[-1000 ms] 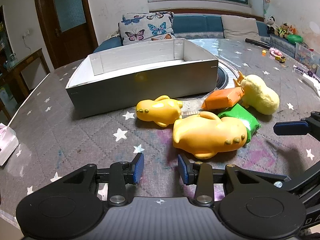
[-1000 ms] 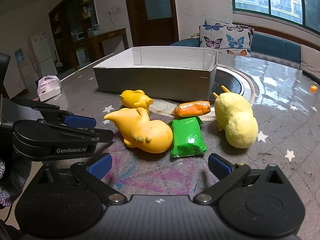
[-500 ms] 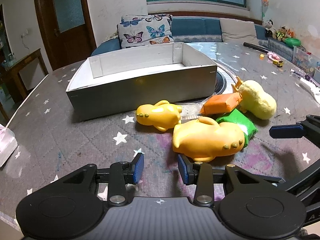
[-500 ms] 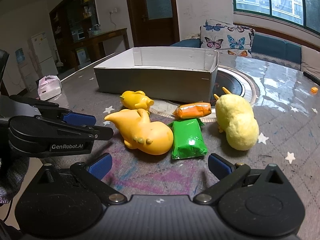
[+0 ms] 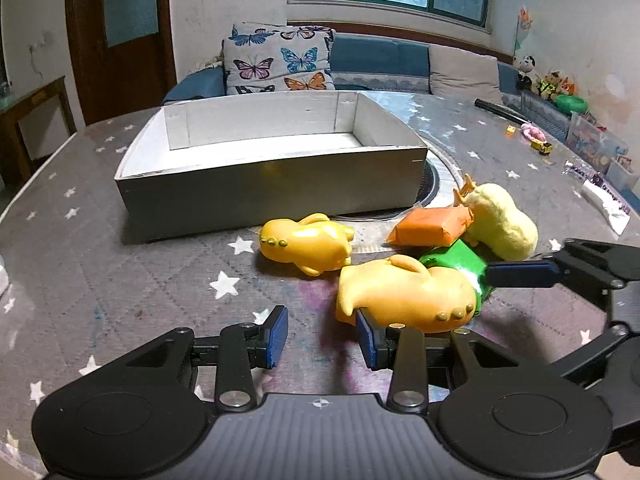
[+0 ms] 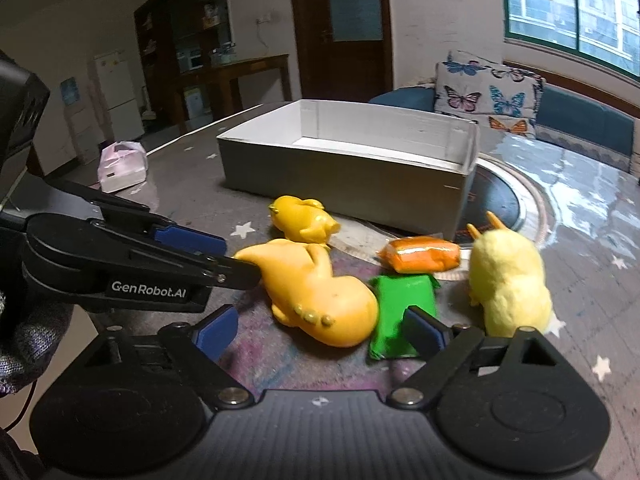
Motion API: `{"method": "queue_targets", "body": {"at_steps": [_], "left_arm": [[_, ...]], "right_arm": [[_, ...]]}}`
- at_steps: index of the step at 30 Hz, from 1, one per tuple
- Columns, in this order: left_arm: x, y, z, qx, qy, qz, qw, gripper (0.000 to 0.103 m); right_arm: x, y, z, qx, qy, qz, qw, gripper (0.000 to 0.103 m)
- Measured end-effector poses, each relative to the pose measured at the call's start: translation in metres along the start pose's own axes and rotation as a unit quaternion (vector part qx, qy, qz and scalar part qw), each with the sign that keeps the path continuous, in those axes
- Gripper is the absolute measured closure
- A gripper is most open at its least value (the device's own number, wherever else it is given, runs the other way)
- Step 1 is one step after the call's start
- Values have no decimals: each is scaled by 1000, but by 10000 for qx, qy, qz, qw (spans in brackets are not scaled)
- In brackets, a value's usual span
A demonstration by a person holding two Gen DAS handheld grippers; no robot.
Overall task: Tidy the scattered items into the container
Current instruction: 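Close both grippers together around the large yellow rubber toy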
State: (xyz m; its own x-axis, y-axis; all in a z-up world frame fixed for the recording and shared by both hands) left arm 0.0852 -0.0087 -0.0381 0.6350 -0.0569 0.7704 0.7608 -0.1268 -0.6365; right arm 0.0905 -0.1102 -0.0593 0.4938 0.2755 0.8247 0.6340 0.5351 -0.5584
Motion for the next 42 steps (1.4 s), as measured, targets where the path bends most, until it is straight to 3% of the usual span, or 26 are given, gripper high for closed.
{"method": "queue_targets", "body": {"at_steps": [11,20,27,38,42], "left_arm": [[7,5,10,-368,-296,3,9989,65],[15,11,15,-891,-762,69,9931,64],[18,18,22,-1345,-1160,107,9840,64],[21,23,26,-1509,-1275,134,9802,63],[23,19,27,-1428,-1237,105,9819,68]], "right_arm": [[1,-1,22,376,-358,106,9986,18],[8,11,22,203,-497,72,9985,24],[13,26,22,204,-685,186,9973,37],[15,29,25,296,-765,234,9964,46],[16,26,26,340,-728,219,9965,60]]}}
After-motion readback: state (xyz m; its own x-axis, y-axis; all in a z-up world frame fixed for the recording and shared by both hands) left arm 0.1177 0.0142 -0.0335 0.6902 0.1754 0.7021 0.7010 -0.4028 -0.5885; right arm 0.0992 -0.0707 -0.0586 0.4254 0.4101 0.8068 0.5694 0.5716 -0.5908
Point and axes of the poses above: each gripper's, at about its wrist camera, not at the fingertips, and y roughly the way its jaws point, z to its left, x to its top, the point moved 7 cm from there along y, roughly the way its jaws point, and after that the axes turned 5 degrees about -z, right-handed, at the moved point
